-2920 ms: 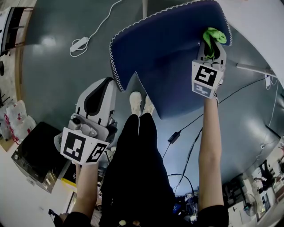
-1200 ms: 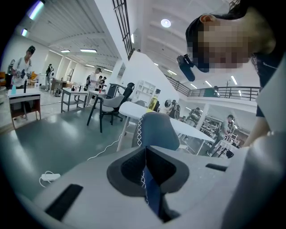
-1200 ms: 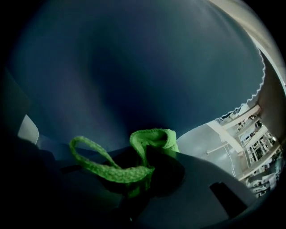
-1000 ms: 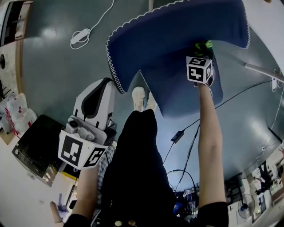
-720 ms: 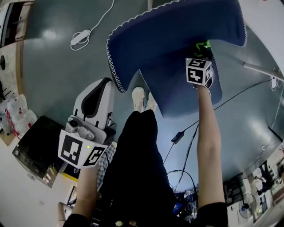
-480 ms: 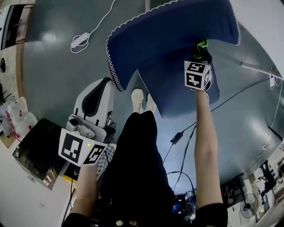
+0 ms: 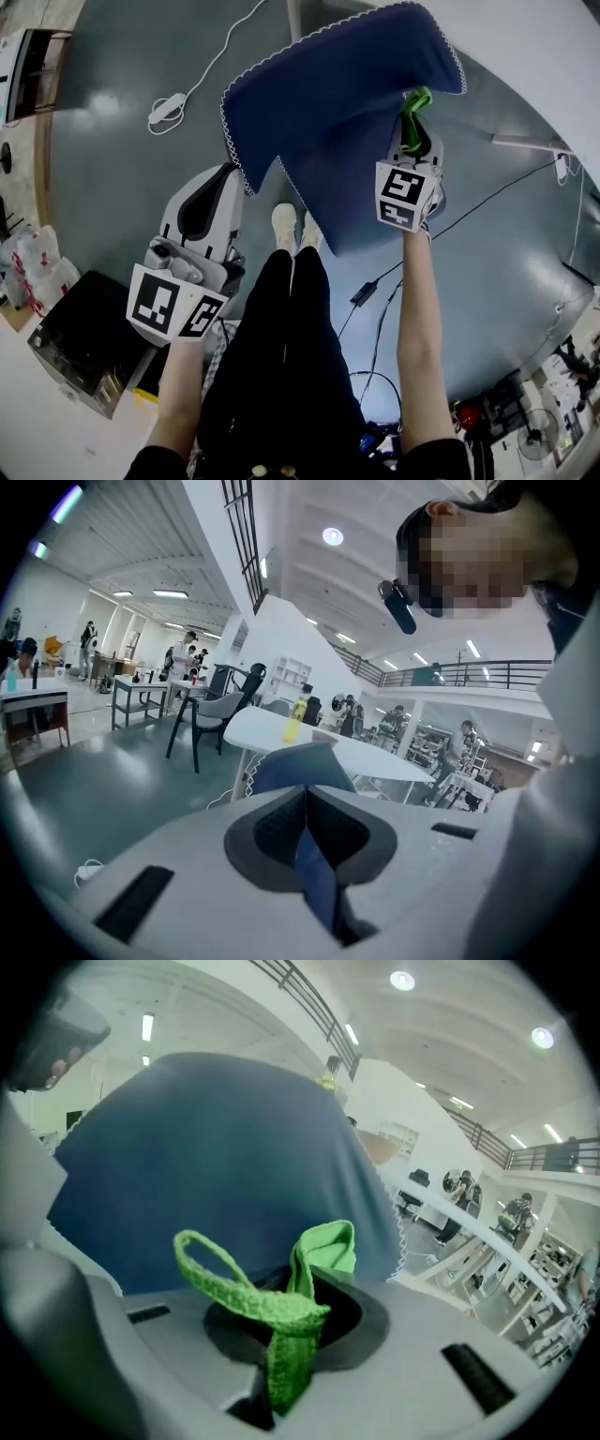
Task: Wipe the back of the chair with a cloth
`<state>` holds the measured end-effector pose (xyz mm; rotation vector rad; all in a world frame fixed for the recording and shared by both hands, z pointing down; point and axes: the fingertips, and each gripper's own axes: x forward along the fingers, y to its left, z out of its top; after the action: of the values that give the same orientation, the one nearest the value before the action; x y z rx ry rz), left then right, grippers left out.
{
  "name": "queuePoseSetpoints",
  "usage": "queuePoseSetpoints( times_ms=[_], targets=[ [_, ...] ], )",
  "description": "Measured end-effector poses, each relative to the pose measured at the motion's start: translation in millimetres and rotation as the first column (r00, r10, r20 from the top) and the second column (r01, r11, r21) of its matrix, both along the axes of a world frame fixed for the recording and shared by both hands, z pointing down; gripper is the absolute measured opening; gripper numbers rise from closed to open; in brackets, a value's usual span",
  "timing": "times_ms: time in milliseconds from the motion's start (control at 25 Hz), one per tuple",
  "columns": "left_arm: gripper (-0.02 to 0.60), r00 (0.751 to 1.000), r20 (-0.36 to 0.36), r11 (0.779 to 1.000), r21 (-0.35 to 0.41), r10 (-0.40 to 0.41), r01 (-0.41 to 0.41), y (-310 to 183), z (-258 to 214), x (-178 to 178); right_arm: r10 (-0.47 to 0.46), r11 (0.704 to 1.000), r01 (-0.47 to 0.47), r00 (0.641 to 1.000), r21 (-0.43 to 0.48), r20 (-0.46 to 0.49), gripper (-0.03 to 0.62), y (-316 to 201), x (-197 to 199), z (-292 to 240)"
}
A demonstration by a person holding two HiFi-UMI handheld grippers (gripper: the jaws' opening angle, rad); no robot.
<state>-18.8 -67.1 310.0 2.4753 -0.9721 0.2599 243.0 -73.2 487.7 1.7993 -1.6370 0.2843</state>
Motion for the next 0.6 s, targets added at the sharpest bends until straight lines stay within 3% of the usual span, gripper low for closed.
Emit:
queuePoseSetpoints(
  times_ms=[600],
  targets=[
    [0.006,0.998,-0.064,0.998,0.064,0.028,-0.024,4.5,-77.7,21.7,-0.039,0.976,0.044,0.999,0.213,-0.03,0.055,44.9,-40.8,-172.1]
  ],
)
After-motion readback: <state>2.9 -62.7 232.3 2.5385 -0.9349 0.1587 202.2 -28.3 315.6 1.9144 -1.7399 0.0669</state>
